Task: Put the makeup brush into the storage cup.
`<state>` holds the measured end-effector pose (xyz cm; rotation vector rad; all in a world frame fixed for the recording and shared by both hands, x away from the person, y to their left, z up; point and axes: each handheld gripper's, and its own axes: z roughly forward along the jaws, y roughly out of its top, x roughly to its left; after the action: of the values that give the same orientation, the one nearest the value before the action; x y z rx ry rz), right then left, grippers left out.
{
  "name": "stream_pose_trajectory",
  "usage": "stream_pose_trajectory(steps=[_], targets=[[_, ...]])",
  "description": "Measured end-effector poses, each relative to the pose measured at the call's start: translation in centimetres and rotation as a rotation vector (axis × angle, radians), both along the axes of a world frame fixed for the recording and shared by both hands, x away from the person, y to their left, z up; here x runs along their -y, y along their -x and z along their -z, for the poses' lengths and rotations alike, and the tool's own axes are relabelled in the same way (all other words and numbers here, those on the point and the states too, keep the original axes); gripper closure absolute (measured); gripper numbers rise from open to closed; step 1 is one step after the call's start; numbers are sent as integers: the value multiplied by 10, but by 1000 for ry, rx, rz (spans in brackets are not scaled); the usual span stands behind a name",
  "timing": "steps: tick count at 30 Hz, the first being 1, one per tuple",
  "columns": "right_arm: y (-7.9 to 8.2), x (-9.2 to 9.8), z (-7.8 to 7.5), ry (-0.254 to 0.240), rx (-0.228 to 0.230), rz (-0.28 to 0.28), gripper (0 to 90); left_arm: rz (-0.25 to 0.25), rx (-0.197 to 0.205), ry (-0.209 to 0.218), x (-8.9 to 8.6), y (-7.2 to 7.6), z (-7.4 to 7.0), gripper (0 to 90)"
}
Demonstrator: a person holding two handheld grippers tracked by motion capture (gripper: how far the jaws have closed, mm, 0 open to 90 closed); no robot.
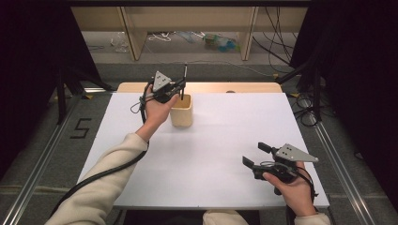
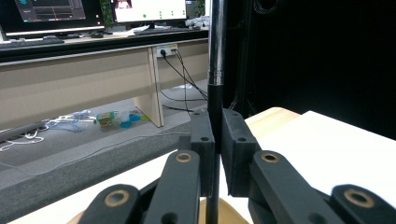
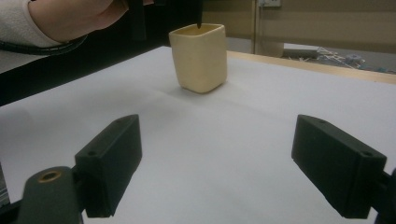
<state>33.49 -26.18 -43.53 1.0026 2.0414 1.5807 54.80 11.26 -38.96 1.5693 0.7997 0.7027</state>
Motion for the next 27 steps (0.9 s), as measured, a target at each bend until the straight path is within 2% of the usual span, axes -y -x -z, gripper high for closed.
stream_pose_trajectory(steps=[12,27], targets=[[0,0,1,-9,11,6,173,-5,-12,1,2,0,7,840],[0,0,0,-1,-1,-1,173,-10,-20,-8,1,-1,13,840]])
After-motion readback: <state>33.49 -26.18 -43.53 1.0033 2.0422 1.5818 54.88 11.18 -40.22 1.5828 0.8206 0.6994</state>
